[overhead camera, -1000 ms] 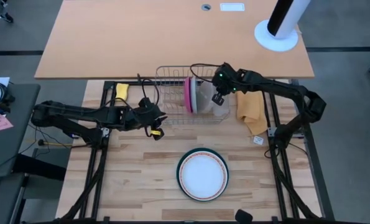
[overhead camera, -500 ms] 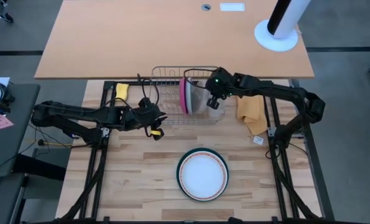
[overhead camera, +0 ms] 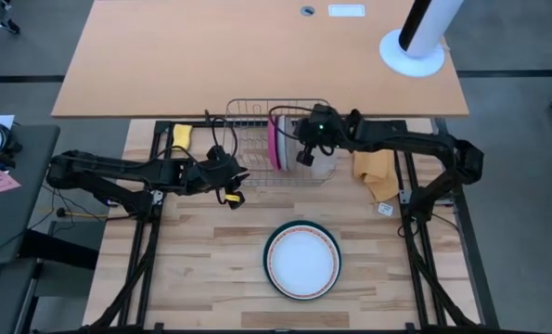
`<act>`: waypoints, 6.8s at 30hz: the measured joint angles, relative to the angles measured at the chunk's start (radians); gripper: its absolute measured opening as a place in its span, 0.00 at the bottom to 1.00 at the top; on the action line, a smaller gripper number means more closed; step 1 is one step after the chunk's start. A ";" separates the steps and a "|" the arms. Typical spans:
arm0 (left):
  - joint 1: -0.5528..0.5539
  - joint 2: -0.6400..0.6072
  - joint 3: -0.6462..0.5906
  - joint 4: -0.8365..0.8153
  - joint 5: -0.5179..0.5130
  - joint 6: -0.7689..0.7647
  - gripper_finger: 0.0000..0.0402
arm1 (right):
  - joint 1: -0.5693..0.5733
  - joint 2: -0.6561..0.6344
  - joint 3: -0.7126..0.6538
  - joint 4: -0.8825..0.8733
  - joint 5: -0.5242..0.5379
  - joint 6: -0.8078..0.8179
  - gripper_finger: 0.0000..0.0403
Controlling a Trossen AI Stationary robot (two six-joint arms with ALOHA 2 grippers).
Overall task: Sort dishes
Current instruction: Adjust the gray plate, then adjust the dish rack, then put the white plate into the dish rack
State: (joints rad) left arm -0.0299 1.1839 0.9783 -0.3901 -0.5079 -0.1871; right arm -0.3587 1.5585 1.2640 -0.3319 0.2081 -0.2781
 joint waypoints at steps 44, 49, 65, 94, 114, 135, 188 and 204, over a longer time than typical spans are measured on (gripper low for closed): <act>0.312 0.007 -0.099 -0.438 -0.277 -0.420 0.13 | 0.490 -0.404 -0.050 -0.659 0.005 0.465 0.00; 0.356 0.007 -0.099 -0.432 -0.251 -0.388 0.06 | 0.478 -0.389 -0.053 -0.656 0.006 0.465 0.00; 0.391 0.052 -0.099 -0.319 -0.138 -0.323 0.00 | 0.419 -0.386 -0.053 -0.654 0.008 0.425 0.00; 0.373 0.133 -0.099 -0.141 -0.044 -0.228 0.00 | 0.433 -0.386 -0.053 -0.764 0.004 0.506 0.00; 0.130 -0.139 -0.100 -0.031 -0.005 -0.215 0.00 | 0.553 -0.386 -0.061 -0.704 0.005 0.632 0.00; -0.102 -0.135 -0.099 -0.006 0.056 -0.295 0.00 | 0.936 -0.336 -0.522 -0.179 0.163 1.250 0.13; -0.279 -0.057 -0.099 0.011 -0.052 -0.422 0.00 | 0.938 -0.033 -0.463 0.008 0.148 1.446 0.42; -0.266 -0.056 -0.099 0.073 -0.051 -0.322 0.00 | 0.804 -0.032 -0.484 0.040 0.055 1.197 0.44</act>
State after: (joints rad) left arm -0.2963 1.1278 0.8795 -0.3175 -0.5593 -0.5093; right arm 0.4451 1.5261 0.7803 -0.2916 0.2635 0.9190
